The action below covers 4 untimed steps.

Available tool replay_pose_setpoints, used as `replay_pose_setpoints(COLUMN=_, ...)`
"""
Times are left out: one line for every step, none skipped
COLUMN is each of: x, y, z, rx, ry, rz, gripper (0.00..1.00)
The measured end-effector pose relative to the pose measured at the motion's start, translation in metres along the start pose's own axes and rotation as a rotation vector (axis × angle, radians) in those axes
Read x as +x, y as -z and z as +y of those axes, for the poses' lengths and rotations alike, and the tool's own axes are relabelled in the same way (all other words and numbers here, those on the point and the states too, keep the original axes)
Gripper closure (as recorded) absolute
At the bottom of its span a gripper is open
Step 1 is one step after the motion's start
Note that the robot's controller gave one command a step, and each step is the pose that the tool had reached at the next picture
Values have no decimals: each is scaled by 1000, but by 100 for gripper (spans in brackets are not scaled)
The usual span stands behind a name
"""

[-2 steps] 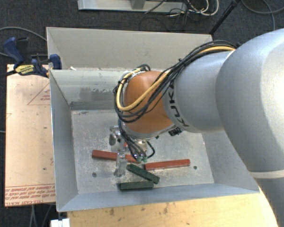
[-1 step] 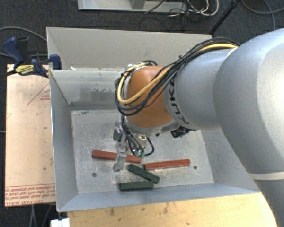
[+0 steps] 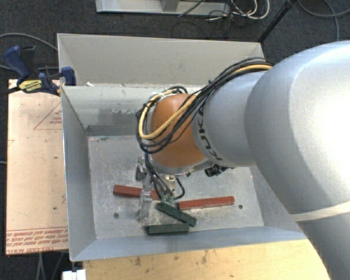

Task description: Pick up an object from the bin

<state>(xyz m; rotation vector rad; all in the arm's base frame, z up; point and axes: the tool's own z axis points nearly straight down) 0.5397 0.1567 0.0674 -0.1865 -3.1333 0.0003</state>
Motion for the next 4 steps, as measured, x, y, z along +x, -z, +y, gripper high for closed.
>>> replay_pose_setpoints(x=-1, y=0, z=0, rx=-2, ry=-2, rz=-3, gripper=0)
replay_pose_setpoints(x=-1, y=2, z=0, rx=-2, ry=-2, rz=-4, gripper=100)
replay_pose_setpoints(x=-3, y=72, z=1, rx=-5, ry=-2, rz=-10, gripper=100)
replay_pose_setpoints(x=-5, y=131, z=1, rx=-4, ry=-2, rz=-11, gripper=100)
